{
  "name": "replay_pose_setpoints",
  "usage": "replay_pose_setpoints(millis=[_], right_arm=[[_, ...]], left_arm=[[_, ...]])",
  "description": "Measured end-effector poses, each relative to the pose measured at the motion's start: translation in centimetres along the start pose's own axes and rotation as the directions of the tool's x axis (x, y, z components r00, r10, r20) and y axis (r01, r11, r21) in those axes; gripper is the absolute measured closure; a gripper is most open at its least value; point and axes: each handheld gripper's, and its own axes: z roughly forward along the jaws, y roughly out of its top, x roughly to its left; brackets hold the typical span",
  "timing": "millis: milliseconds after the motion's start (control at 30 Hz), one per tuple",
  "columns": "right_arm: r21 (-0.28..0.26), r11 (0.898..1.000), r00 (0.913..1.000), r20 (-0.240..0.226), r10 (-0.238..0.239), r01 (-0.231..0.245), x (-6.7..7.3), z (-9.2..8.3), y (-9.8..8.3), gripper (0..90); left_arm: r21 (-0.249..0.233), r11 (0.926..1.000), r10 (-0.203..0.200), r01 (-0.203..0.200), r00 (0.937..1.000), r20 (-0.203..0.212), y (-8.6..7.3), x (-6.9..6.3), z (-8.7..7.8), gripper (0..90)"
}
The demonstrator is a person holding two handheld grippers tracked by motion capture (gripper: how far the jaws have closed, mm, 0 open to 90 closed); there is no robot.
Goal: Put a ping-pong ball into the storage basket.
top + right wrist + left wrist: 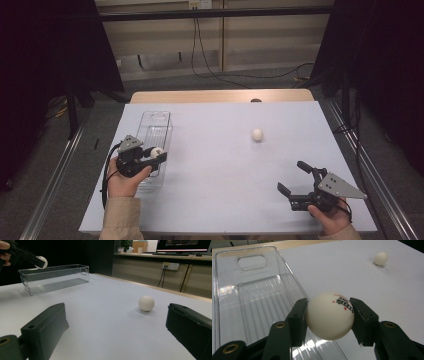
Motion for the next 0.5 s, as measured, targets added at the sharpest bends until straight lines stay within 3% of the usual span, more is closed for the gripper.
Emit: replay_pose_setpoints(millis=[500], right_arm=[[0.0,1.0,1.0,0.0,0.001,-0.001,0.01,0.0,0.01,3.0]], left_arm=[[0.006,1.0,0.003,-0.002,0.9997,-0.025,-0.25,0.48,0.02,50.9]])
